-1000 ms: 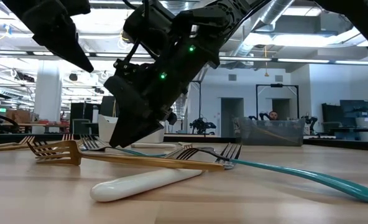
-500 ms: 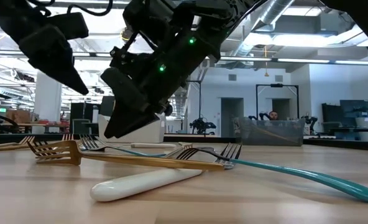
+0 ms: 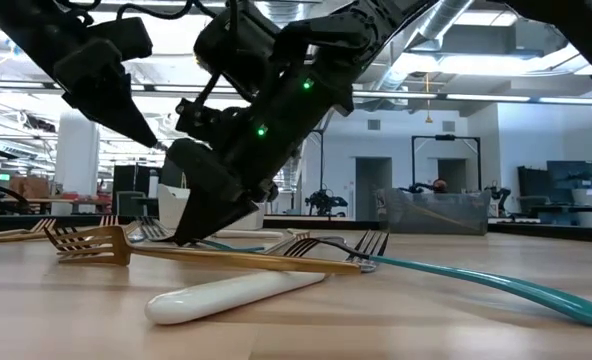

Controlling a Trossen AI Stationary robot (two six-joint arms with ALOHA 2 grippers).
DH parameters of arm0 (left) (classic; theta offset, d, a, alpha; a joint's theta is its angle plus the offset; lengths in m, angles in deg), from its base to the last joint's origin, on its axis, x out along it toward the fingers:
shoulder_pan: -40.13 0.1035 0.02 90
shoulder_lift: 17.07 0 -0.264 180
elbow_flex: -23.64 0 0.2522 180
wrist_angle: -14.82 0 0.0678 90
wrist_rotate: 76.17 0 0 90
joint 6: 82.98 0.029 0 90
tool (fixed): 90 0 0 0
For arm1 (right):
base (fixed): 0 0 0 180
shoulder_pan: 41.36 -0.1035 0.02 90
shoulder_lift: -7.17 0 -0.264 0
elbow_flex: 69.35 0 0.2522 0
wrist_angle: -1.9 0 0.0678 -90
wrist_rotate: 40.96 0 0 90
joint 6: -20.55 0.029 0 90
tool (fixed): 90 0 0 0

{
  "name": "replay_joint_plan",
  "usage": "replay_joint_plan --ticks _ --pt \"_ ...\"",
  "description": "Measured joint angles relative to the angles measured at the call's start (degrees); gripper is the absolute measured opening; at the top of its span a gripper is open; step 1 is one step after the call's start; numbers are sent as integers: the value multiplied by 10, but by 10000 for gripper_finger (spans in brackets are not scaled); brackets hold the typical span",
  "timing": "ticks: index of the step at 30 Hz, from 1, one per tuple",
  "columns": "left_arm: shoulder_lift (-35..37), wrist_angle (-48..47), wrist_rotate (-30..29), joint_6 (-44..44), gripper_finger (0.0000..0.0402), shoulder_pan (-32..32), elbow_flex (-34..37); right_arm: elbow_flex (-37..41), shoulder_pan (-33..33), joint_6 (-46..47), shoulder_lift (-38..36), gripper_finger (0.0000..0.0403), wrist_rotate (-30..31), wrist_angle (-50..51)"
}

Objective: Sort silverware by color (type)
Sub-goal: Put the blue fork into the bottom black bin

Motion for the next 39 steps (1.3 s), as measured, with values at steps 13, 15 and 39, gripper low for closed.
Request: replay_joint_plan --ticks 13,15,39 --pt "0 54 -56 -46 83 4 0 -1 26 97 -14 45 45 86" --pt "-3 72 -62 -47 83 5 0 1 31 100 -19 21 47 91" --pt "-75 146 -73 -23 83 19 0 525 67 113 -332 20 17 -566"
